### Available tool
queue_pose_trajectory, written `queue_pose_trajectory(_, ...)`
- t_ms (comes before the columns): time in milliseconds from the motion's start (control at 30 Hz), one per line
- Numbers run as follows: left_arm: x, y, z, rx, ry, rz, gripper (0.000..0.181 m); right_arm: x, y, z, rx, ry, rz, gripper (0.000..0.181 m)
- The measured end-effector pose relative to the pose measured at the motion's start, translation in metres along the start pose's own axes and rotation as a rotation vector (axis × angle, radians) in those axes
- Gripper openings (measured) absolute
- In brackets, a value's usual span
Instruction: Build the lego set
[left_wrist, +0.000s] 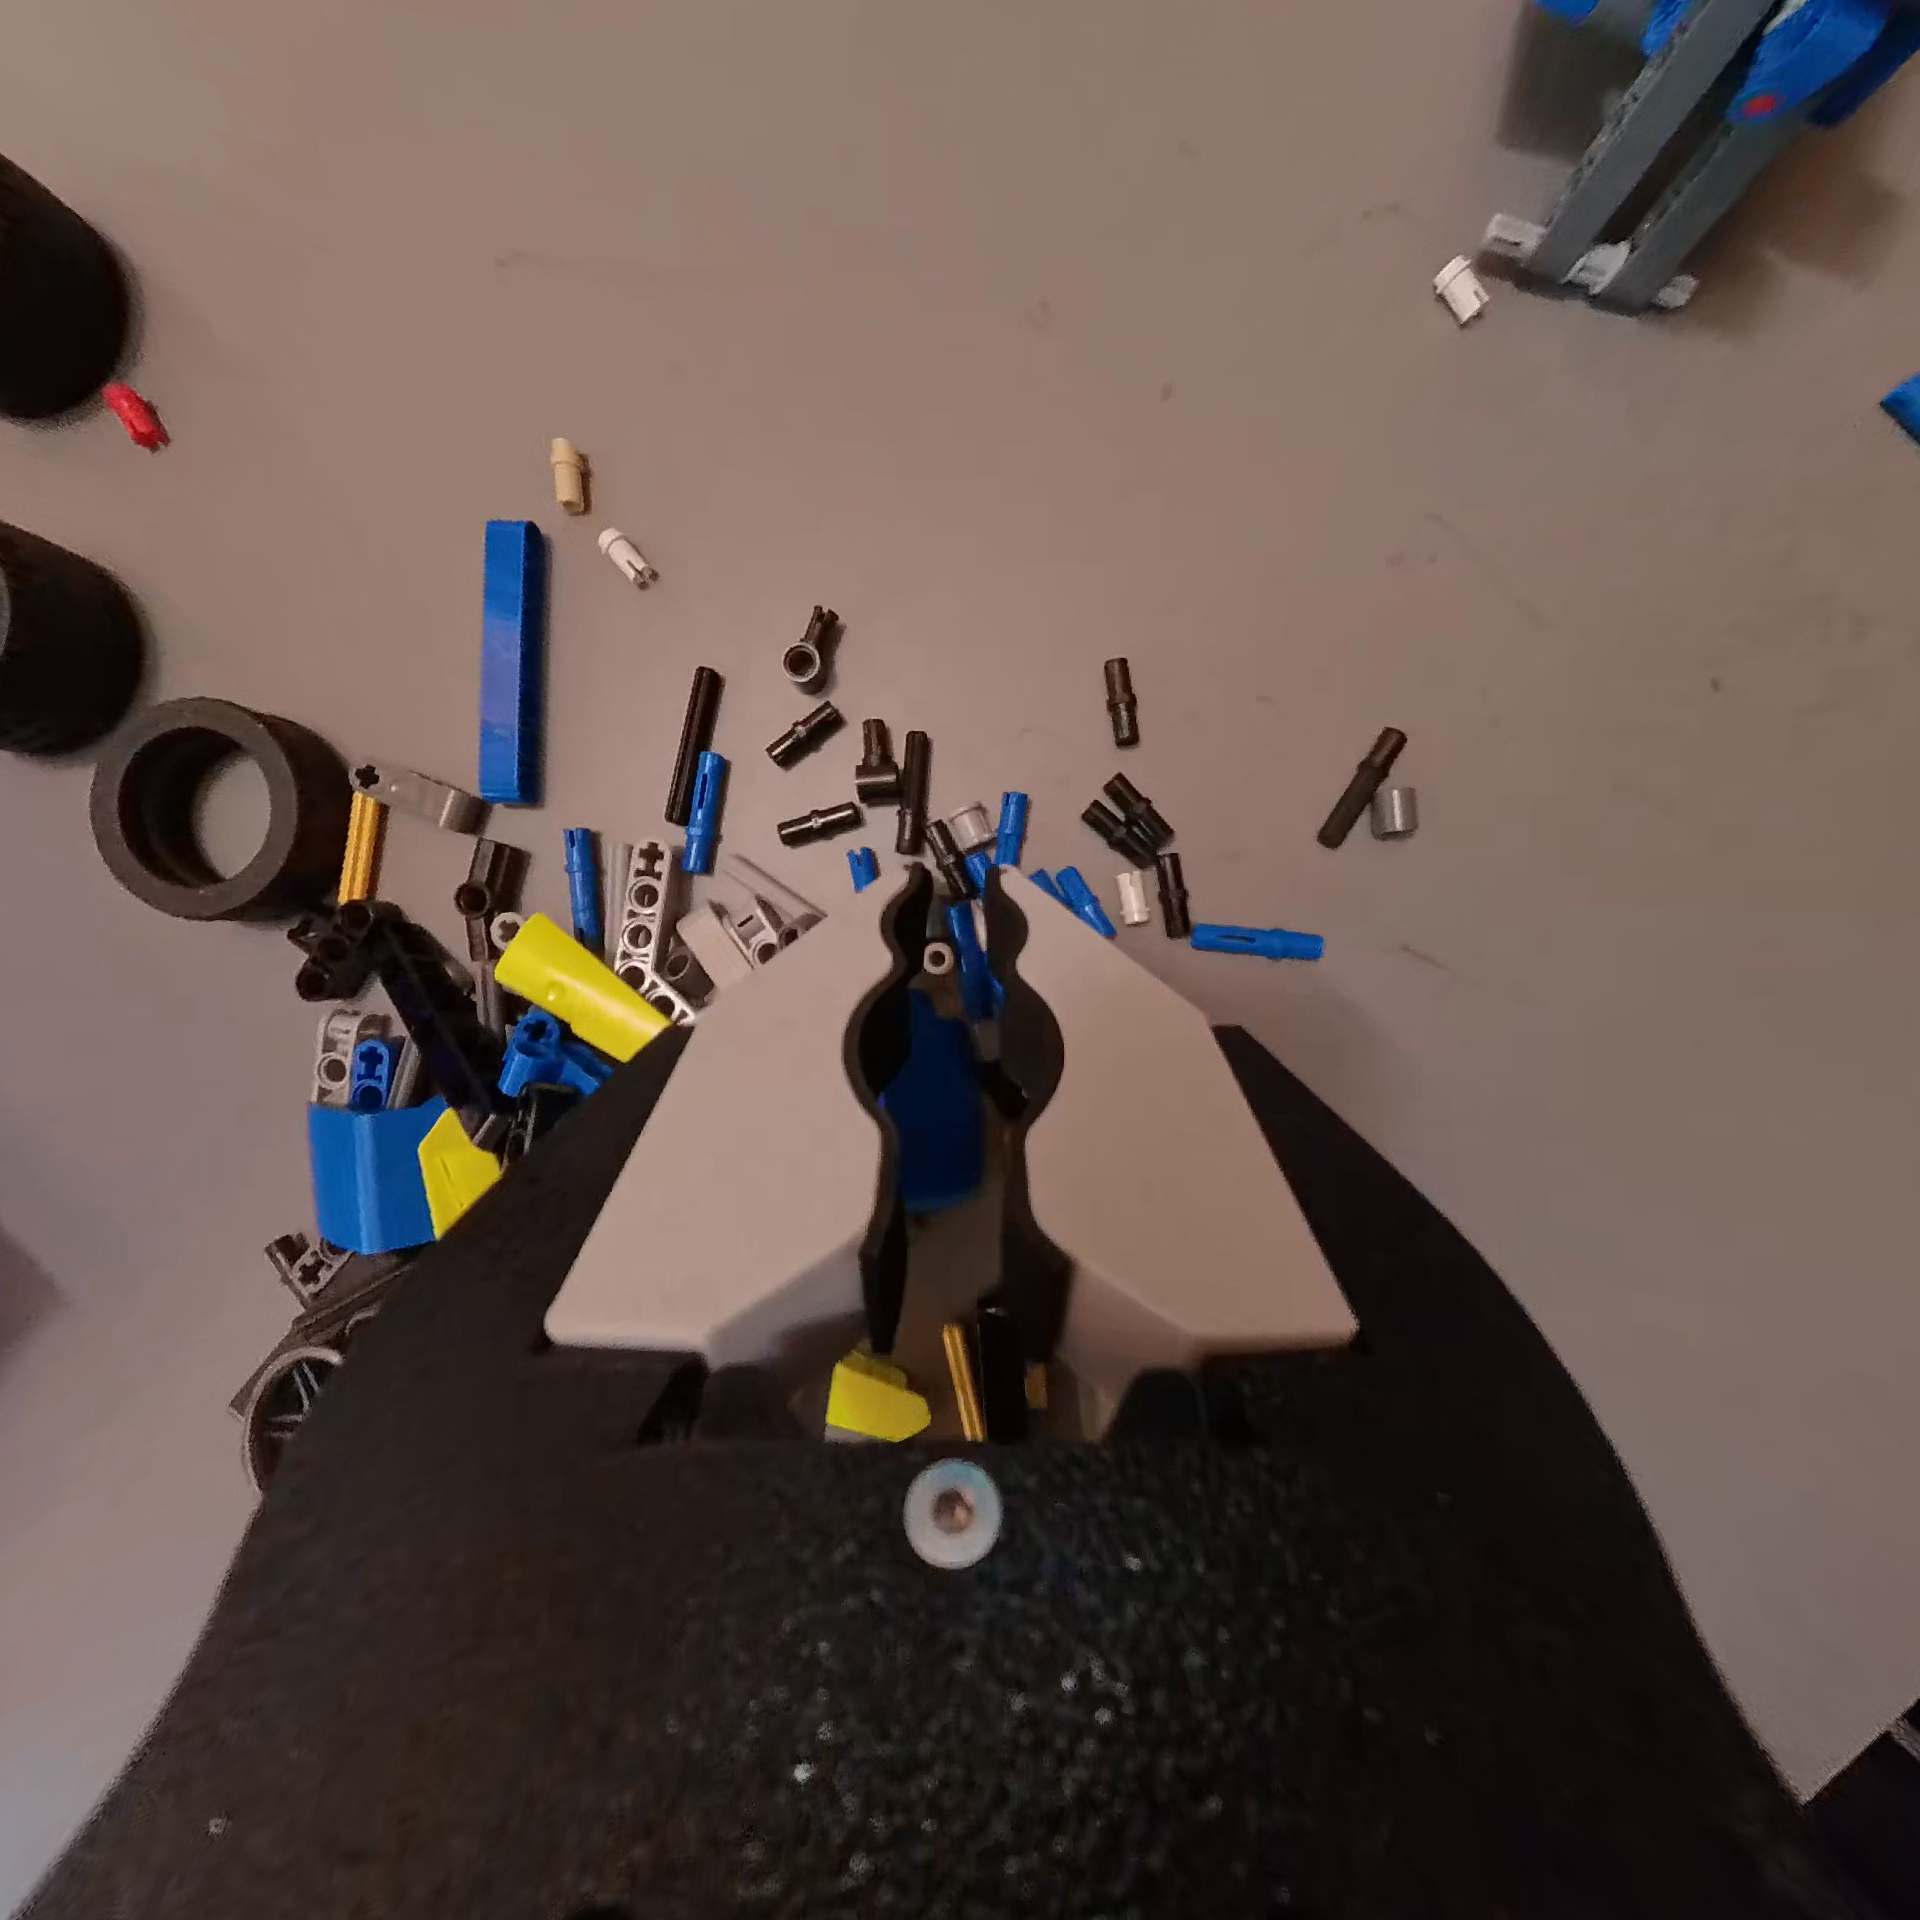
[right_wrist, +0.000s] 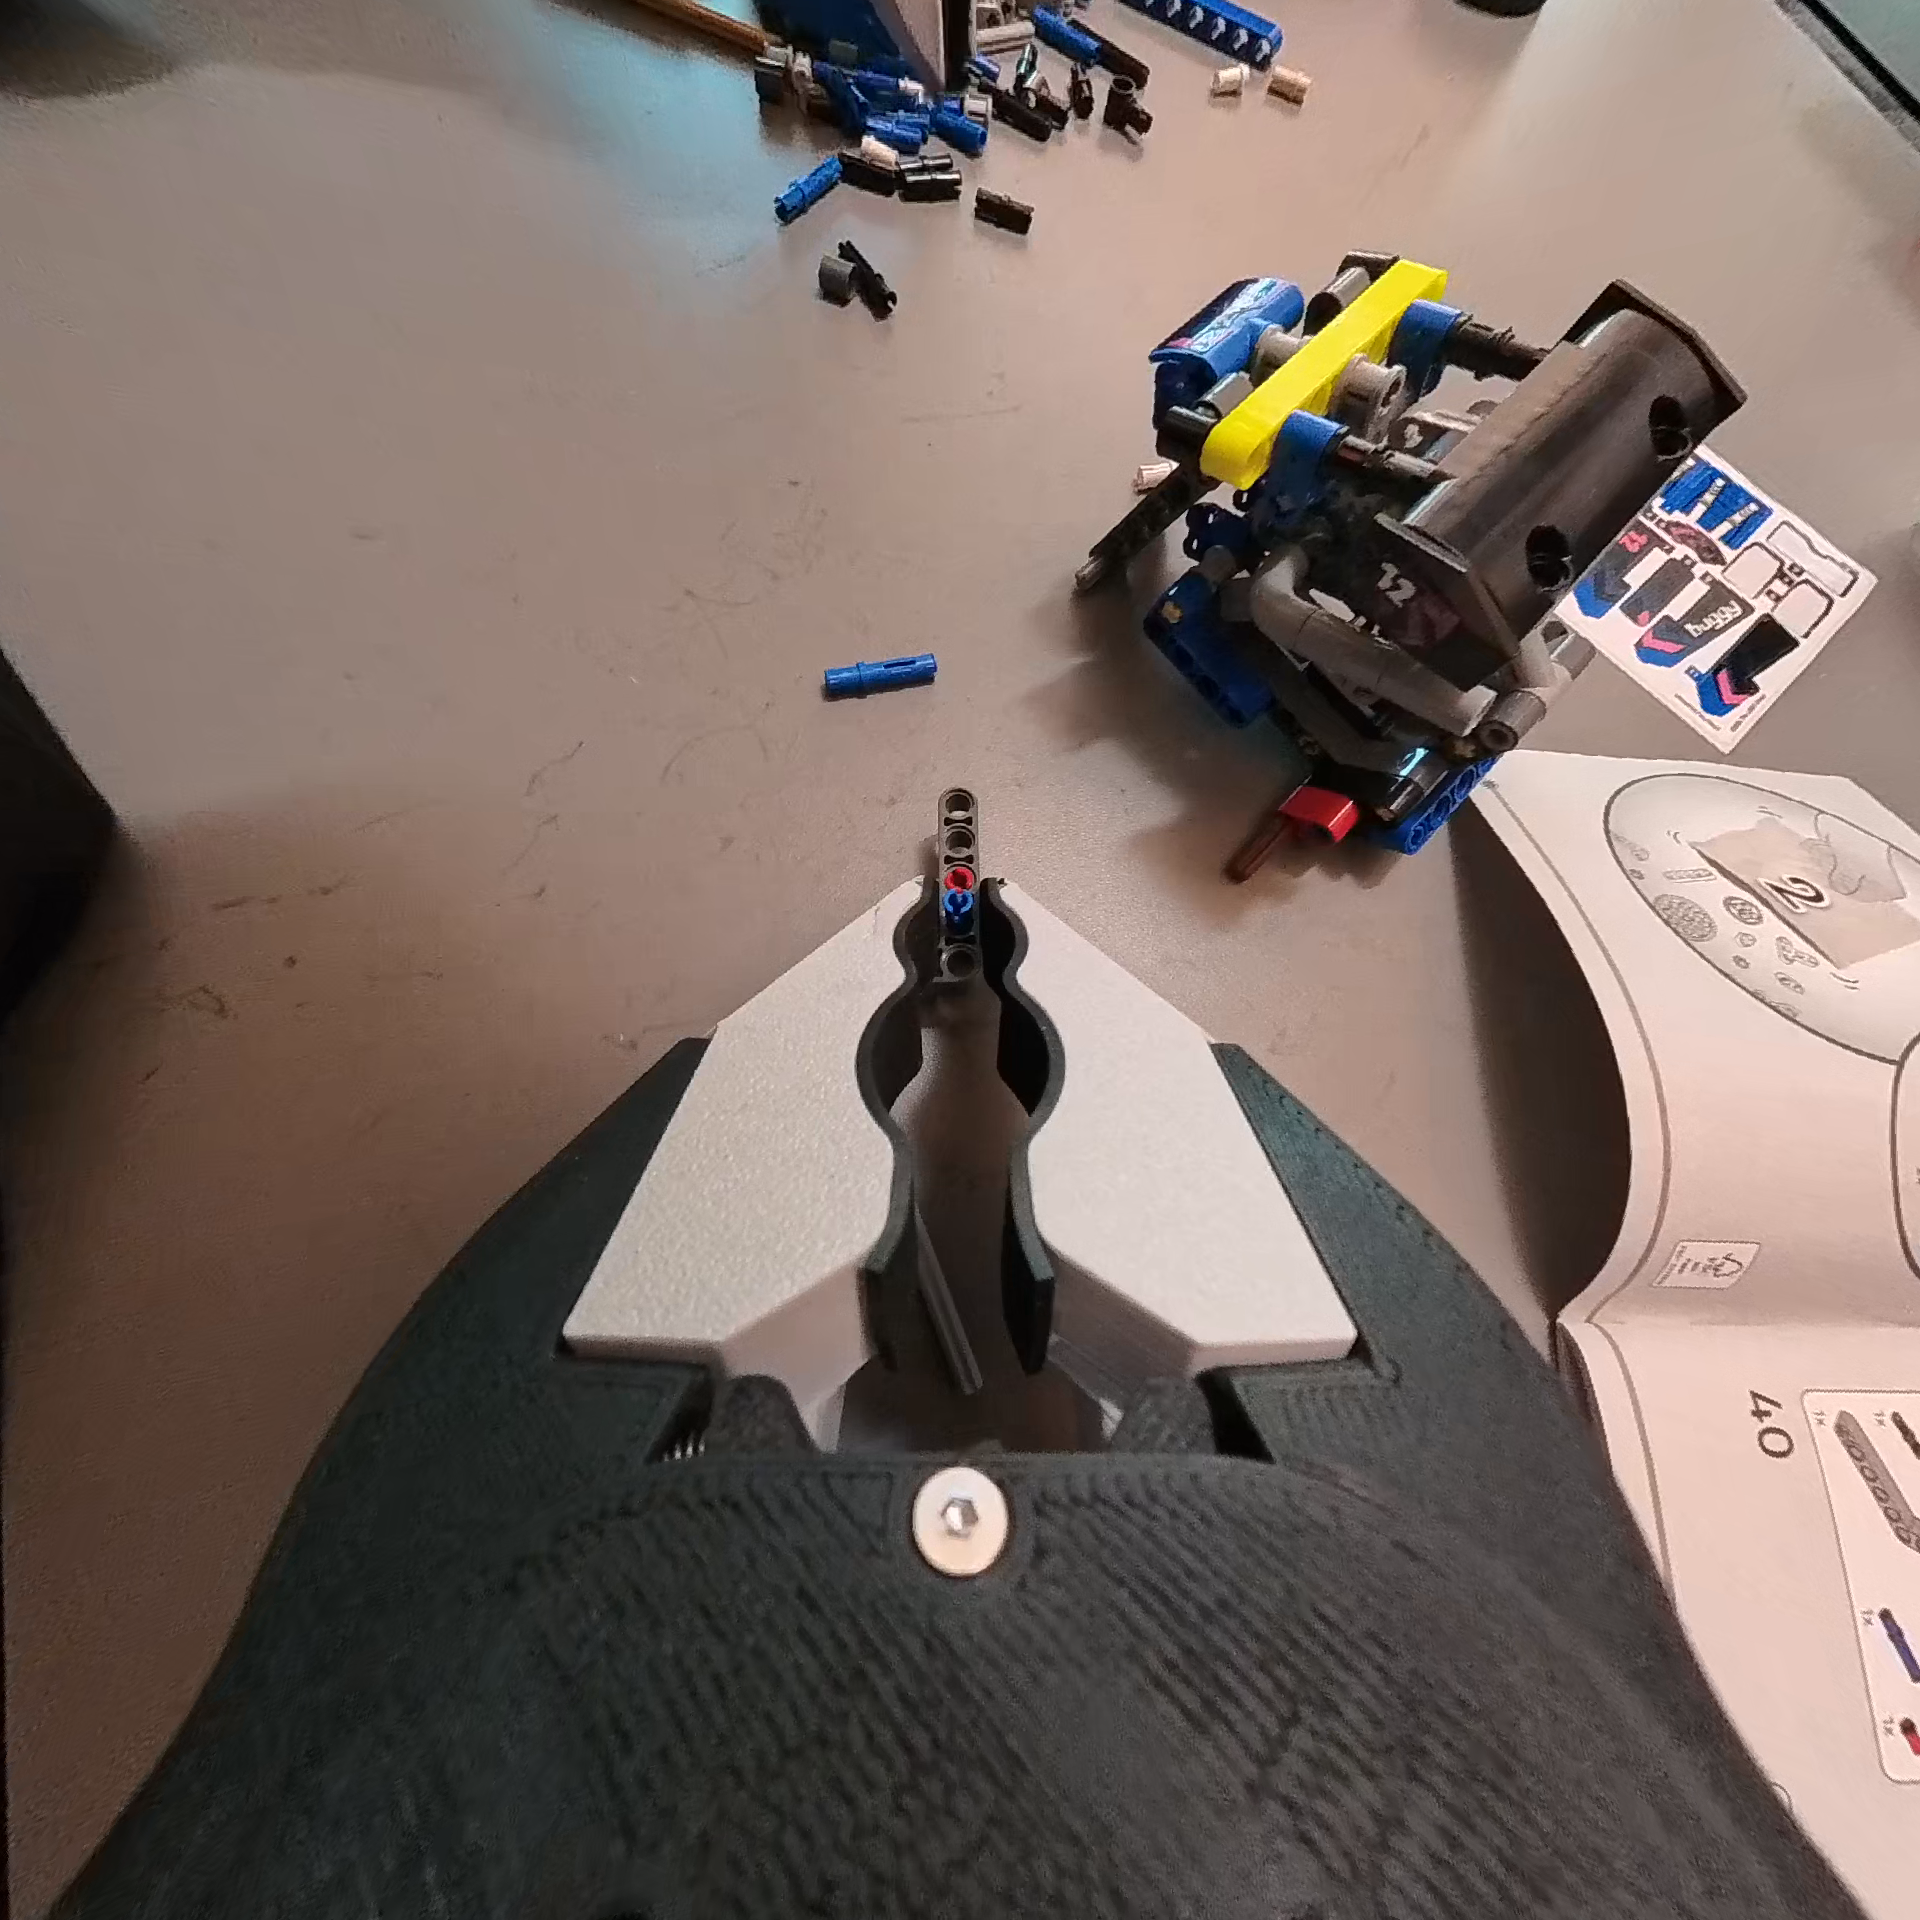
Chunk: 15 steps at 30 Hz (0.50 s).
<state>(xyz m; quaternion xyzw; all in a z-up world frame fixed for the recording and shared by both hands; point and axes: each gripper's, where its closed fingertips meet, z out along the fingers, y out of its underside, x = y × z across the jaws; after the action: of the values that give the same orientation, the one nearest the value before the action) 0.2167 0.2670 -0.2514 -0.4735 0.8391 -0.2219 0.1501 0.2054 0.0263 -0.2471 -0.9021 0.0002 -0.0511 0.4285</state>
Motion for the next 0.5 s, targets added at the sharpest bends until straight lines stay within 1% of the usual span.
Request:
queue_pose_trajectory(133, -0.0034, 0.0004, 0.0014, -0.004, 0.001, -0.031, 0.006, -0.0001, 0.0001, 0.0, 0.0, -0.003, 0.002, 0.006)
queue_pose_trajectory(267, 0.001, 0.003, 0.0043, -0.023, 0.049, -0.065, 0.006, -0.0004, 0.0002, 0.0, -0.001, -0.005, 0.002, 0.006)
queue_pose_trajectory(500, 0.0004, 0.0034, 0.0045, -0.034, 0.005, -0.029, 0.001, -0.0022, 0.0005, 0.0008, -0.005, -0.009, -0.014, 0.007)
